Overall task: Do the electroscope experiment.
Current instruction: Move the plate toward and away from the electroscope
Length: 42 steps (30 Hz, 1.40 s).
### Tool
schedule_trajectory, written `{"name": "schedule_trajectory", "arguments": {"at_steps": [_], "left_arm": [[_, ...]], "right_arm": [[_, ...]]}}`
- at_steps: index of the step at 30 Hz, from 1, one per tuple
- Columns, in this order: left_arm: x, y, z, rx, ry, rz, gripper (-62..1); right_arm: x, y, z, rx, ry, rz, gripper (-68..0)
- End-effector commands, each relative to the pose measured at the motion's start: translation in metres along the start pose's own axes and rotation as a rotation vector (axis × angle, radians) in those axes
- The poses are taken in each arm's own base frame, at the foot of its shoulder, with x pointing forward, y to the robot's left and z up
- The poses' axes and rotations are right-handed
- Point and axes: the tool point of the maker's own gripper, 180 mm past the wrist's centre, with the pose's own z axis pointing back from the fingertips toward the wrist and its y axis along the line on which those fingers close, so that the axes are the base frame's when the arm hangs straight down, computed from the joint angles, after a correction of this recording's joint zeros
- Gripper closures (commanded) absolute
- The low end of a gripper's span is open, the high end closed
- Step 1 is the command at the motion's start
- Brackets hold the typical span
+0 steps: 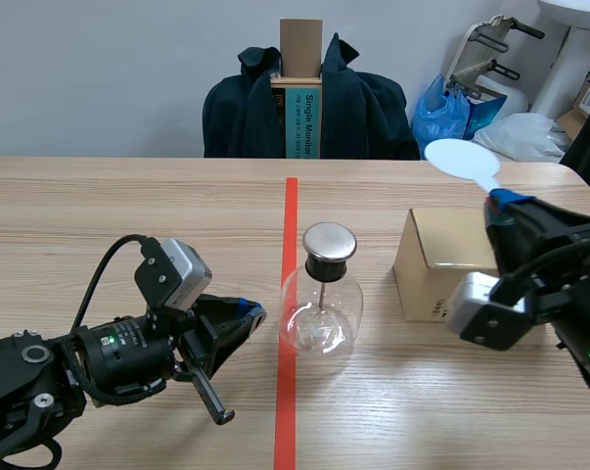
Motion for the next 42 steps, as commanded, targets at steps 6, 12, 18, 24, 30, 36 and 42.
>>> {"name": "schedule_trajectory", "arguments": {"at_steps": [6,12,18,24,30,36,42], "left_arm": [[0.017,0.002,-0.005,-0.002,-0.053,-0.01,-3.2],[0.017,0.002,-0.005,-0.002,-0.053,-0.01,-3.1],[0.017,0.002,-0.005,-0.002,-0.053,-0.01,-3.1],[0.017,0.002,-0.005,-0.002,-0.053,-0.01,-3.2],[0.016,0.003,0.001,-0.002,-0.044,-0.021,-3.1],[0.05,0.0,0.038,-0.002,-0.109,-0.052,-3.1],[0.089,-0.031,0.091,-0.067,-0.123,-0.06,-3.1]], "right_arm": [[-0.029,-0.071,0.0,-0.166,0.04,0.051,-0.7],[-0.048,-0.113,0.012,-0.252,0.1,0.043,-0.7],[-0.066,-0.141,0.022,-0.288,0.152,0.028,-0.7],[-0.085,-0.161,0.031,-0.338,0.206,0.009,-0.7],[-0.102,-0.171,0.04,-0.346,0.254,0.025,-0.7],[-0.111,-0.179,0.046,-0.368,0.286,0.034,-0.7],[-0.117,-0.179,0.049,-0.368,0.313,0.035,-0.7]]}}
